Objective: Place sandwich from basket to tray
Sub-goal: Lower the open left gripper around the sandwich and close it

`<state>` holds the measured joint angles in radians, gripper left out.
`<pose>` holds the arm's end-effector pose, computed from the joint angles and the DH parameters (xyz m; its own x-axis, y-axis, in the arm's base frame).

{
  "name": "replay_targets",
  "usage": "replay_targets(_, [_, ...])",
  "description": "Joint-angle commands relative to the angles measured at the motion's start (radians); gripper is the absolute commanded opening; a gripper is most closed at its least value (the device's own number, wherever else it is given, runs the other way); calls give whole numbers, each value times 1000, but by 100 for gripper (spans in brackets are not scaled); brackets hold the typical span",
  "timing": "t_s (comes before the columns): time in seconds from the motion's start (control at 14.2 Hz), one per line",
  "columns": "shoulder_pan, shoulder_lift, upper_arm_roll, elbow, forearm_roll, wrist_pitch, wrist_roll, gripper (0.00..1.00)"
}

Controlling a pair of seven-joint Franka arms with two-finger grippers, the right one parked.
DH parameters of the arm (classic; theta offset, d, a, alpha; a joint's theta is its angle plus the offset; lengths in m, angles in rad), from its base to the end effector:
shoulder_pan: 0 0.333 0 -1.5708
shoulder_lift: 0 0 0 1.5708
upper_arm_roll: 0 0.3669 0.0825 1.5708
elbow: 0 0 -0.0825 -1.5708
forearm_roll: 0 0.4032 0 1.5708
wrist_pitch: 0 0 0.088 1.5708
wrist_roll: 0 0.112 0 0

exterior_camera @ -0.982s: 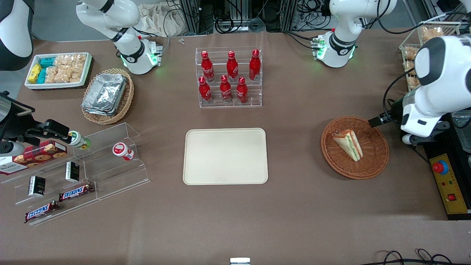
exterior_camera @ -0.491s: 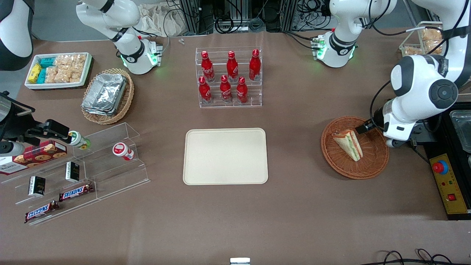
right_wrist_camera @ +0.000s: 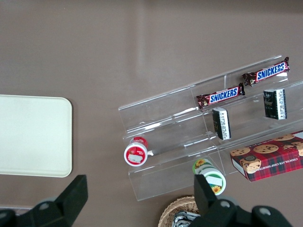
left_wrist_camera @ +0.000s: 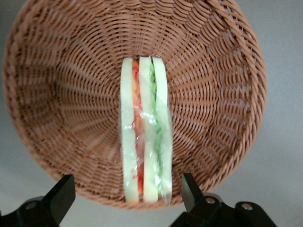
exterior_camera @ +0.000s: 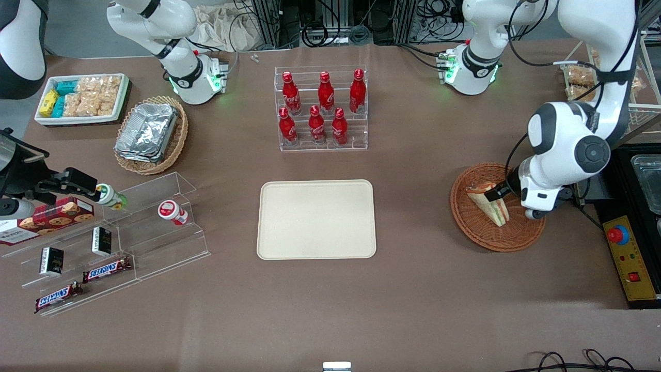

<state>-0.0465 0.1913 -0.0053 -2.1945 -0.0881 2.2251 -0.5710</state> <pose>0.5555 -0.0319 0.3161 0.8236 0.5414 -0.1692 0.5438 -0.8384 -0.0358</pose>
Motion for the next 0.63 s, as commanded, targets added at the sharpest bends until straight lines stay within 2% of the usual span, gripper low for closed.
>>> replay_targets(0.0, [-3, 34, -7, -1, -32, 62, -24, 100])
replay_targets(0.14, [-4, 45, -21, -7, -32, 80, -43, 99])
replay_targets(0.28, [-4, 51, -21, -13, -32, 94, -46, 90])
replay_targets(0.35, [-6, 56, -21, -13, -32, 99, -49, 79])
replay_targets(0.49, [-7, 56, -22, -11, -32, 99, -81, 37])
replay_targets(0.56, [-7, 54, -24, -11, -30, 99, -93, 20])
